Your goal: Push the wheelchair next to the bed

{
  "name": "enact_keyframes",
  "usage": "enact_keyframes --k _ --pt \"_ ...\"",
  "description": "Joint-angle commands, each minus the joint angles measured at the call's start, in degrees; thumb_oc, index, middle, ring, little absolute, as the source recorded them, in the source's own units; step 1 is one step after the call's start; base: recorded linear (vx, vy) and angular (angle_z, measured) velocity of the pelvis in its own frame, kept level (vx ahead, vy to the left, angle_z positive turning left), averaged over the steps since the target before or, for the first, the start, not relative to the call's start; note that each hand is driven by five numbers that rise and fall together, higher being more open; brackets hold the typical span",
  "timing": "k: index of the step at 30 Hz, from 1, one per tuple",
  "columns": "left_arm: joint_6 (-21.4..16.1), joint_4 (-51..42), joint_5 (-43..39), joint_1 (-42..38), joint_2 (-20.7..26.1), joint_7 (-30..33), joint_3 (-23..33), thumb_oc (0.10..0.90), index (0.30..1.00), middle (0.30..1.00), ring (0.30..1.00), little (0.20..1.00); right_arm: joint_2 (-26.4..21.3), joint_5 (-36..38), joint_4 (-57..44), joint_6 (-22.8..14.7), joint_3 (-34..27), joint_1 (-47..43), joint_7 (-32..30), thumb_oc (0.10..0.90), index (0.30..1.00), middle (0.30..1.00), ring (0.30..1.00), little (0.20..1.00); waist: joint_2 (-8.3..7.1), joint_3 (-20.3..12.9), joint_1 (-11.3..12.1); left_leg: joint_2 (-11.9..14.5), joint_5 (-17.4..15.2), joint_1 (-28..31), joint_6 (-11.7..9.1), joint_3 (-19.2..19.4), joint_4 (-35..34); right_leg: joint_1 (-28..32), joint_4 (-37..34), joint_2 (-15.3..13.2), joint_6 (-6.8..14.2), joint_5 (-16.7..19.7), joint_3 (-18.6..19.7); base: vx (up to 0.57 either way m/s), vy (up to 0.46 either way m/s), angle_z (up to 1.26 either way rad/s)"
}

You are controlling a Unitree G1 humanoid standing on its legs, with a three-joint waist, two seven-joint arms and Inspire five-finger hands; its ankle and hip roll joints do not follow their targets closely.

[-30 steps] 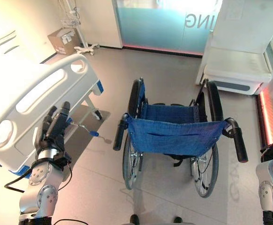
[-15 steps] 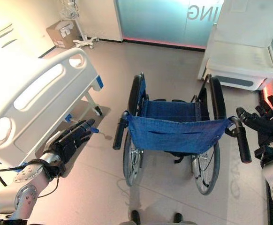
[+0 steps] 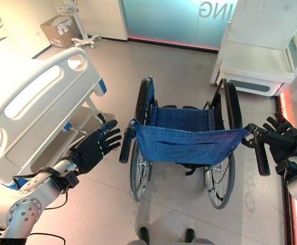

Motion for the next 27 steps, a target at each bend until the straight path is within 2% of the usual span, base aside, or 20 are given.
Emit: enact_keyframes --k 1,2,9,18,23,24,27 --pt "-3.5 -1.6 -1.0 -6.2 5.8 0.1 1.9 0.8 0.9 0.9 0.9 0.9 -7.2 3.7 -5.6 -0.9 -1.7 -4.0 0.6 0.8 0.9 0.9 0.9 0.9 -1.38 -3.4 -1.1 1.0 -1.6 1.2 -1.6 2.3 0.2 -0.7 1.0 -1.6 0.9 1.7 0.1 0.0 0.0 0.0" --pt "-3.3 -1.5 -0.9 -6.0 6.3 -0.3 1.7 0.8 0.9 0.9 0.9 0.9 -7.5 2.5 -5.7 0.4 -1.2 -3.2 1.4 0.8 0.9 0.9 0.9 0.9 -1.44 -3.4 -1.1 1.0 -1.5 1.1 -1.7 2.3 0.2 -0.7 0.9 -1.6 0.9 1.7 0.0 0.0 0.0 0.0" --pt "-3.9 -0.8 -1.1 -4.5 9.0 -1.1 2.3 0.8 0.9 0.9 0.9 0.9 -10.1 -0.7 -5.2 3.3 0.4 -1.8 2.7 0.8 0.9 0.9 0.9 0.9 -1.32 -3.0 -0.9 1.0 -1.0 1.1 -1.8 2.5 0.2 -0.5 0.9 -1.4 0.7 1.8 -0.1 0.0 0.0 0.0" --pt "-3.1 -0.7 -0.1 -4.9 12.3 -2.6 0.5 0.8 0.9 0.9 0.9 0.9 -14.0 -3.1 -2.4 6.6 1.5 -1.8 0.7 0.8 0.9 0.9 0.9 0.9 -1.27 -2.8 -0.9 1.2 -0.6 0.8 -2.0 2.5 0.3 -0.6 1.1 -1.2 0.7 1.7 -0.5 0.0 0.0 0.0" --pt "-3.7 -0.2 -0.1 -5.0 13.9 -3.3 0.4 0.8 0.9 0.9 0.9 0.9 -15.0 -2.0 -1.1 5.7 1.9 -2.3 -0.7 0.8 0.9 0.9 0.9 0.9 -1.17 -2.5 -0.8 1.3 -0.4 0.7 -2.0 2.5 0.6 -0.7 1.3 -1.2 0.6 1.7 -0.5 0.0 0.0 0.0" --pt "-3.9 -0.1 1.6 -5.1 14.6 -3.9 0.3 0.8 0.9 0.9 0.9 0.9 -15.3 0.4 -1.0 4.0 2.5 -3.1 -0.8 0.8 0.9 0.9 0.9 0.9 -1.09 -2.5 -0.7 1.3 -0.4 0.8 -2.0 2.5 0.6 -0.6 1.2 -1.2 0.6 1.8 -0.6 0.0 0.0 0.0" --pt "-4.1 0.0 3.7 -5.4 15.8 -5.3 -0.2 0.8 0.9 0.9 0.9 0.9 -15.8 1.8 -1.6 3.5 3.3 -4.2 -0.8 0.8 0.9 0.9 0.9 0.9 -1.02 -2.5 -0.7 1.2 -0.3 0.7 -2.1 2.4 0.6 -0.6 1.1 -1.2 0.7 1.9 -0.5 0.0 0.0 0.0"
